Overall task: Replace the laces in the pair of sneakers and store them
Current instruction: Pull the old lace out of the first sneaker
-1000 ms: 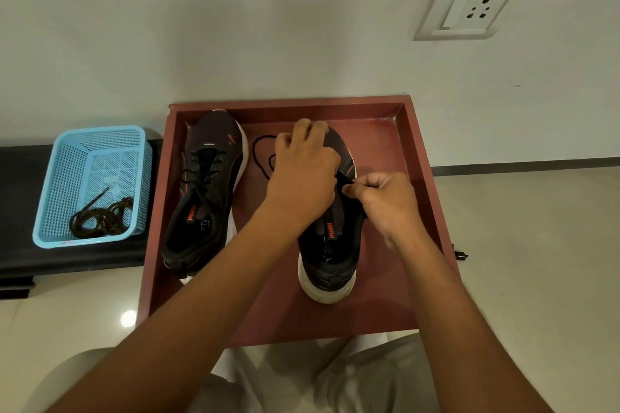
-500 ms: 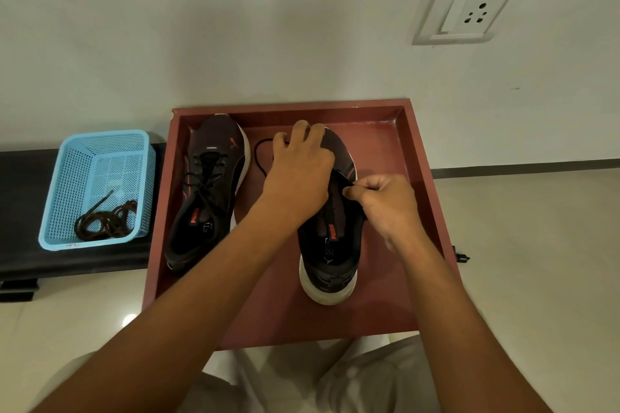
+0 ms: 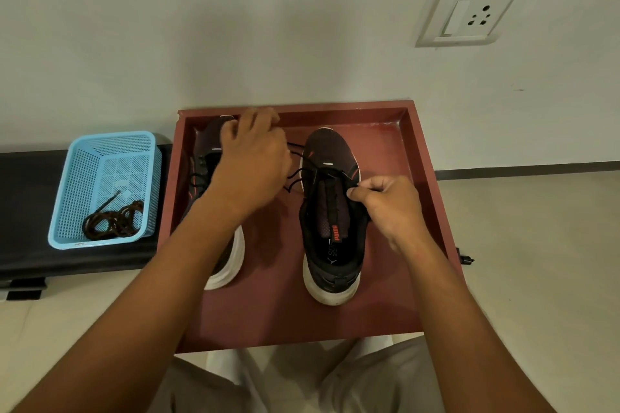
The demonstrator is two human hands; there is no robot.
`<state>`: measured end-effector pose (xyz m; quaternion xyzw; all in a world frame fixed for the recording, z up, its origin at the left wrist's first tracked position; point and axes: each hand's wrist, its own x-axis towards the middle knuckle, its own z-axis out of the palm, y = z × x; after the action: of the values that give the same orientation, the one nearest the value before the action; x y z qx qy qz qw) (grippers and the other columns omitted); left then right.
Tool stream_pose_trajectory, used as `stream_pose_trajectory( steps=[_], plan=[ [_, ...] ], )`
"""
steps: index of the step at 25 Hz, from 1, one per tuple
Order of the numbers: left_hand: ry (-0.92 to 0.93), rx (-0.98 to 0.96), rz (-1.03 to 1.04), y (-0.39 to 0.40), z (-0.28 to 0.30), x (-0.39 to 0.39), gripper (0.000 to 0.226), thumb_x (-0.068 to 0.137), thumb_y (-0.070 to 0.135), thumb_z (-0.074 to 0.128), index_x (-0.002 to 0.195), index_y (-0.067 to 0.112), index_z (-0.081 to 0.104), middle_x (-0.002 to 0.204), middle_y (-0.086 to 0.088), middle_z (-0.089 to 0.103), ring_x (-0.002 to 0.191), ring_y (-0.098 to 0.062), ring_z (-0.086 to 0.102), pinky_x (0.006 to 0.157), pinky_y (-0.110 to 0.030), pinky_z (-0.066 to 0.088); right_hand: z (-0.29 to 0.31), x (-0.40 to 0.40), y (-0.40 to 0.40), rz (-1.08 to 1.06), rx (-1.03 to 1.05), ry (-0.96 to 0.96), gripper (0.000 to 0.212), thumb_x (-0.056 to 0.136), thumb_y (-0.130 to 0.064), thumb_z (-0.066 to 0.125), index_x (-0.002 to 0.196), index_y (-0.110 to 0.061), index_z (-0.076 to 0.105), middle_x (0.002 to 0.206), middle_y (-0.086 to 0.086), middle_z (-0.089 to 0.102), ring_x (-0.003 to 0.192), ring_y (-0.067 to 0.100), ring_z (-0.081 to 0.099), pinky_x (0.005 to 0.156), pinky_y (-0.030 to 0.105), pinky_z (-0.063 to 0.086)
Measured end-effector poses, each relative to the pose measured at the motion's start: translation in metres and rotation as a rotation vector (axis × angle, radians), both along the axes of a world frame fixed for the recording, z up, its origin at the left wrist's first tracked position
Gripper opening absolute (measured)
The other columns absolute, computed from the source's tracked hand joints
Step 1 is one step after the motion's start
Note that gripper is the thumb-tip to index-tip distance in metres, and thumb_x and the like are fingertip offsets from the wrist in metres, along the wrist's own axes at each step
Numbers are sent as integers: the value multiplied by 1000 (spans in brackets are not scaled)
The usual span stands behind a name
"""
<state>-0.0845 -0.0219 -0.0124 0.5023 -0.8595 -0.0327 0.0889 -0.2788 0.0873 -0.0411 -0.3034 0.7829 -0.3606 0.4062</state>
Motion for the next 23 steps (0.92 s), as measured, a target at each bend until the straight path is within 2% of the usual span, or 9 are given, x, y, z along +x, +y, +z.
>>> stream_pose_trajectory(
  steps=[2, 5, 8, 11, 13, 15, 17, 20, 23],
  plan=[
    [30, -13, 120, -1, 2, 18, 18, 94, 21, 57, 95, 7, 68, 129, -12, 54, 127, -34, 44, 107, -54, 29, 2, 1, 1, -2, 3, 12, 9, 84, -17, 80, 75, -19, 80, 71, -1, 76, 76, 23, 75, 76, 41, 62],
    [-58, 9, 276, 10, 6, 30, 16, 87, 21, 62, 91, 7, 69, 115, -15, 59, 117, -38, 48, 111, -58, 26, 5, 2, 1, 0, 5, 52, 10, 83, -19, 80, 73, -22, 79, 69, -4, 75, 73, 20, 74, 74, 39, 62],
    [-72, 20, 384, 28, 4, 28, 21, 79, 15, 67, 99, 8, 68, 115, -15, 59, 119, -38, 48, 115, -62, 23, 7, 4, 2, 9, 11, 109, 10, 82, -21, 80, 73, -24, 78, 69, -7, 74, 70, 14, 73, 73, 37, 62],
    [154, -77, 317, 54, -2, 15, 26, 80, 11, 64, 106, 13, 62, 115, -8, 57, 115, -32, 51, 107, -50, 34, 9, 7, 3, 41, 11, 161, 6, 84, -22, 78, 78, -25, 76, 72, -9, 73, 69, 8, 71, 73, 36, 63],
    [440, 102, 274, 77, -5, -2, 12, 90, 24, 64, 100, 18, 61, 102, 3, 60, 99, -21, 57, 91, -43, 48, 10, 10, 2, 76, -29, 204, 6, 85, -20, 78, 86, -26, 74, 79, -9, 72, 72, 4, 69, 73, 31, 62],
    [616, 391, 334, 92, -9, -17, 24, 88, 43, 70, 98, 23, 63, 91, 9, 63, 85, -11, 62, 77, -37, 55, 12, 13, -1, 111, -99, 286, 12, 86, -19, 79, 93, -25, 71, 85, -11, 68, 74, 1, 64, 70, 15, 55],
    [645, 521, 395, 97, -15, -20, 25, 86, 44, 75, 99, 24, 66, 87, 12, 66, 78, -5, 65, 72, -31, 57, 13, 17, -8, 173, -206, 399, 16, 86, -17, 80, 95, -27, 71, 89, -9, 63, 77, 1, 58, 67, 5, 44],
    [701, 535, 404, 97, -23, -14, 7, 93, 27, 70, 97, 21, 71, 82, 13, 69, 75, 1, 65, 70, -24, 56, 11, 21, -19, 314, -269, 495, 14, 86, -20, 80, 96, -30, 77, 96, -9, 58, 91, 4, 48, 75, 1, 34],
    [780, 566, 402, 95, -28, -12, 13, 97, 21, 62, 97, 19, 75, 81, 9, 72, 74, -6, 67, 67, -30, 57, 7, 27, -26, 376, -287, 519, 11, 88, -22, 80, 97, -28, 81, 95, -11, 53, 101, 10, 46, 77, 0, 32]
  ],
)
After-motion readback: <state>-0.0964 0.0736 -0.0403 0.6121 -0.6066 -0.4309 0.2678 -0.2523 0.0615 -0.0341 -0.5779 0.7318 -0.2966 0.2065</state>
